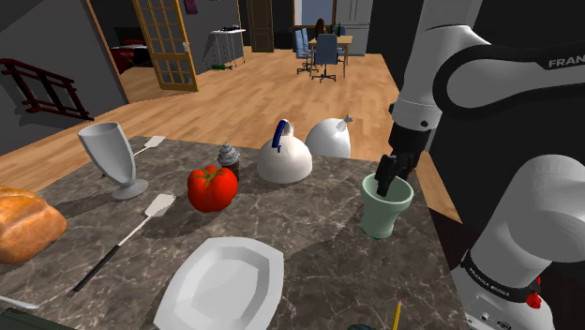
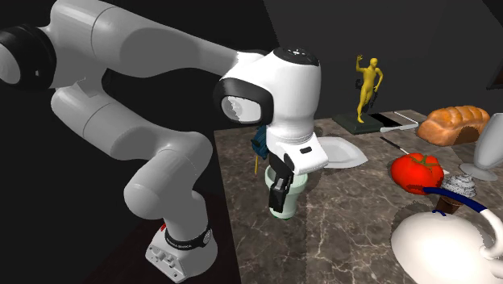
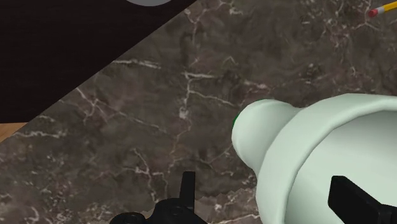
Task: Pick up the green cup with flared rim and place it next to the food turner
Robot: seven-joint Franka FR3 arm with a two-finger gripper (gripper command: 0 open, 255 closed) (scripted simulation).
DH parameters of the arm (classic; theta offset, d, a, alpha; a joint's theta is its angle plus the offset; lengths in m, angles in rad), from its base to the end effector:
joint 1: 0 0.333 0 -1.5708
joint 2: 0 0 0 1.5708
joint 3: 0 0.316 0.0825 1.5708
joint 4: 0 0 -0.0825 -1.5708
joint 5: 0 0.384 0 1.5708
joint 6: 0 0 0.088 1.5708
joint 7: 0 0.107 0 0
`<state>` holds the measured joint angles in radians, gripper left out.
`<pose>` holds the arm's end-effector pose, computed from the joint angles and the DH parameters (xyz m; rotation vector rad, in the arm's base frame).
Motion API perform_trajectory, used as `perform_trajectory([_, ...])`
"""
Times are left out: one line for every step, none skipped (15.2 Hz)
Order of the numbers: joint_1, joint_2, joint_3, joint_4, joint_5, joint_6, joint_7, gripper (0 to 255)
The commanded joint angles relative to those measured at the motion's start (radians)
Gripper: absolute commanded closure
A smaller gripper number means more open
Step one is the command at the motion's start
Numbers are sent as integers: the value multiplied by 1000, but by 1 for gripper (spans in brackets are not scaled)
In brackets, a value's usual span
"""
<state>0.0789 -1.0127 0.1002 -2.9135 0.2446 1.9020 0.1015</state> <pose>0.2492 0.0581 0.4167 -2.9950 0.0735 0.0221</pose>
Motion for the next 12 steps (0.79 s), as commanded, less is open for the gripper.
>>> perform_trajectory([0,1,0,0,0,2,0,0])
perform_trajectory([0,1,0,0,0,2,0,0])
perform_trajectory([0,1,0,0,0,2,0,0])
perform_trajectory([0,1,0,0,0,2,0,255])
perform_trajectory([0,1,0,0,0,2,0,255])
perform_trajectory([0,1,0,0,0,2,0,255])
perform_trajectory([0,1,0,0,0,2,0,255])
perform_trajectory([0,1,0,0,0,2,0,255])
perform_trajectory([0,1,0,0,0,2,0,255])
perform_trajectory([0,2,0,0,0,2,0,255])
perform_trajectory([0,1,0,0,0,2,0,255])
perform_trajectory([0,2,0,0,0,2,0,255])
